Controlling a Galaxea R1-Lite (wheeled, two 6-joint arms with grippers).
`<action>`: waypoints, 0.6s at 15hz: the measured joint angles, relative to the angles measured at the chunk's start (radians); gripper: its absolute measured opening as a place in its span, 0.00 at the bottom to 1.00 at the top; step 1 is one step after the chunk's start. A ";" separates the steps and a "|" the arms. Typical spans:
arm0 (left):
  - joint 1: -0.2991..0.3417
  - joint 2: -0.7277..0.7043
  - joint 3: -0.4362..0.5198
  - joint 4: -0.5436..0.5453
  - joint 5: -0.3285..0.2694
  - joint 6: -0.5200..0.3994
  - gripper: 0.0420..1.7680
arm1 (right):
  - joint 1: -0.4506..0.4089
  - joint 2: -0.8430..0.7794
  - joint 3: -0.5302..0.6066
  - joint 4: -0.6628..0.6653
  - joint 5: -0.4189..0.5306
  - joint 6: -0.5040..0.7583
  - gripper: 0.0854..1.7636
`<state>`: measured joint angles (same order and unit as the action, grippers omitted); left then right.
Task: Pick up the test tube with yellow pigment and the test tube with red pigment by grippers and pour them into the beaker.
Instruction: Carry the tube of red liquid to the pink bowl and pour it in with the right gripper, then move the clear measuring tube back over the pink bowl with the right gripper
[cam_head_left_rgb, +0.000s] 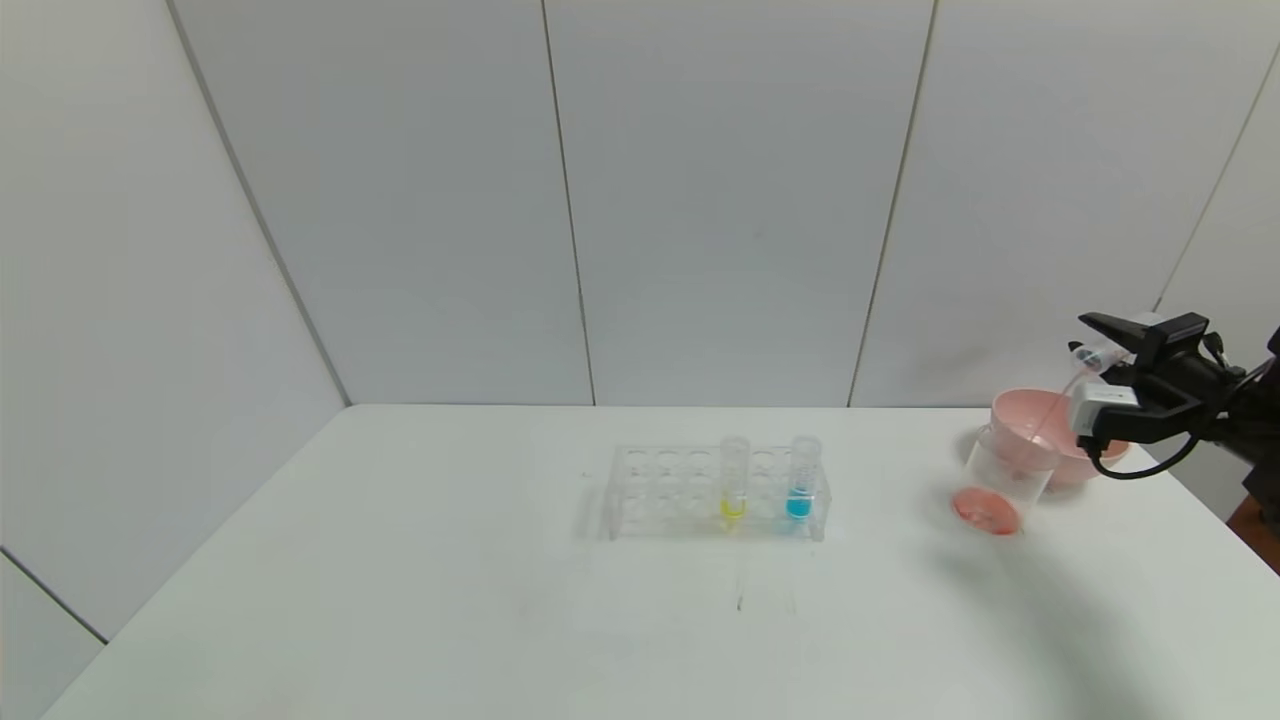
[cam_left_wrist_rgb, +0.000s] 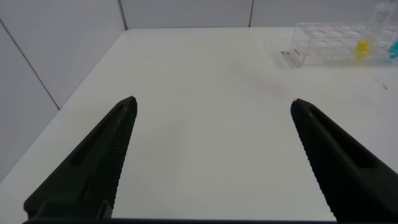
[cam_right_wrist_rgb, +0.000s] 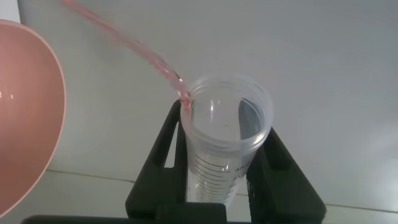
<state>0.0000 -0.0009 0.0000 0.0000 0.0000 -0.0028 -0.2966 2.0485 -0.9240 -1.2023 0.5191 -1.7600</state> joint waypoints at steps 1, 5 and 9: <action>0.000 0.000 0.000 0.000 0.000 0.000 1.00 | 0.006 0.000 0.000 -0.003 -0.010 -0.002 0.30; 0.000 0.000 0.000 0.000 0.000 0.000 1.00 | 0.024 0.000 -0.005 0.008 -0.044 0.025 0.30; 0.000 0.000 0.000 0.000 0.000 0.000 1.00 | 0.063 -0.009 -0.111 0.133 -0.186 0.352 0.30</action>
<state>0.0000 -0.0009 0.0000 0.0000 0.0000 -0.0023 -0.2338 2.0398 -1.0347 -1.0691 0.3330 -1.4079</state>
